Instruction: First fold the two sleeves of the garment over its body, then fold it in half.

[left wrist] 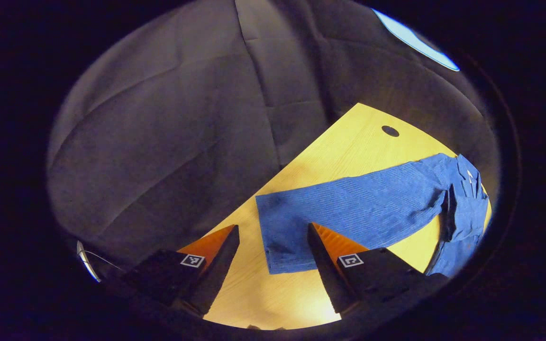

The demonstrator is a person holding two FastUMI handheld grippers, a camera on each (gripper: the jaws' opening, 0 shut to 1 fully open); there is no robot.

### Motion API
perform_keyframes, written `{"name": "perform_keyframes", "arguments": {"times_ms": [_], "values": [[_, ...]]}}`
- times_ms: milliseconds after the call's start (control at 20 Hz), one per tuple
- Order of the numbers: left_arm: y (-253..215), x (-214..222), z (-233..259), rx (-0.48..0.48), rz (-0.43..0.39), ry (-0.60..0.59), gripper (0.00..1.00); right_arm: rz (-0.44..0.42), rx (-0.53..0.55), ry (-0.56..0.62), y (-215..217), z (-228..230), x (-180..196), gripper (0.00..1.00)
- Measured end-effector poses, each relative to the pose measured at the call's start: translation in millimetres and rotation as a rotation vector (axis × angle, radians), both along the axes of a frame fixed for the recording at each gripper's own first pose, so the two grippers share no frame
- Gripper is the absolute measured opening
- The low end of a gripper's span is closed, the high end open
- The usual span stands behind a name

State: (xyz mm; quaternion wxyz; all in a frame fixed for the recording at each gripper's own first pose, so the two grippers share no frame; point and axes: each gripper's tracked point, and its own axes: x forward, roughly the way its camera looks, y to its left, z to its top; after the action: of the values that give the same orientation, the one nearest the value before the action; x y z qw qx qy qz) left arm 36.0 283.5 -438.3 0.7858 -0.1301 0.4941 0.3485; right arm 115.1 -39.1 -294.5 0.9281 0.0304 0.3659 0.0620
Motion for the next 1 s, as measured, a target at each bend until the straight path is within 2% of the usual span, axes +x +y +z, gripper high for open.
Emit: {"name": "perform_keyframes", "arguments": {"times_ms": [100, 200, 250, 350, 400, 450, 500, 550, 600, 700, 800, 900, 1000], "values": [[-1.5, -10.6, -11.8, -0.050, -0.024, 0.019, 0.85, -0.053, -0.004, -0.040, -20.6, 12.4, -10.1, 0.98], [-4.1, -16.8, -24.1, -0.054, -0.019, 0.073, 0.85, -0.099, -0.026, -0.041, -37.0, 9.0, -19.8, 0.98], [0.6, -8.8, -24.8, -0.030, -0.012, 0.060, 0.83, -0.108, -0.024, -0.026, -37.1, 4.6, -26.1, 0.98], [-2.9, -8.0, -22.6, -0.052, 0.005, 0.051, 0.85, -0.106, -0.016, -0.008, -34.7, 0.3, -32.9, 0.98], [-7.1, -7.3, -22.7, -0.086, 0.026, 0.029, 0.82, -0.095, -0.014, -0.003, -31.8, -0.3, -35.6, 0.98], [-10.3, -3.4, -26.2, -0.100, 0.049, 0.024, 0.75, -0.083, -0.017, -0.002, -30.2, -0.3, -37.7, 0.98], [-12.5, -3.2, -24.1, -0.109, 0.044, 0.036, 0.75, -0.075, -0.022, -0.006, -30.2, -0.2, -38.7, 0.98], [-11.9, -0.9, -25.6, -0.127, 0.032, 0.045, 0.70, -0.074, -0.026, -0.007, -31.0, -2.1, -38.8, 0.98], [-15.2, 2.5, -27.9, -0.148, 0.016, 0.059, 0.58, -0.081, -0.028, -0.005, -33.8, -5.6, -38.7, 0.98], [-13.7, 11.4, -19.4, -0.163, -0.031, 0.058, 0.51, -0.104, -0.006, 0.012, -36.4, -12.4, -39.5, 0.98], [-20.0, 20.0, -27.3, -0.163, -0.016, 0.042, 0.08, -0.127, 0.003, 0.019, -42.9, -15.8, -37.5, 0.98], [-17.3, 17.4, -26.5, -0.168, -0.018, 0.027, 0.00, -0.144, 0.007, 0.012, -49.3, -14.8, -35.3, 0.98], [-18.3, 19.5, -24.5, -0.168, 0.002, 0.036, 0.00, -0.157, -0.009, 0.008, -59.4, -20.9, -33.0, 0.98]]}}
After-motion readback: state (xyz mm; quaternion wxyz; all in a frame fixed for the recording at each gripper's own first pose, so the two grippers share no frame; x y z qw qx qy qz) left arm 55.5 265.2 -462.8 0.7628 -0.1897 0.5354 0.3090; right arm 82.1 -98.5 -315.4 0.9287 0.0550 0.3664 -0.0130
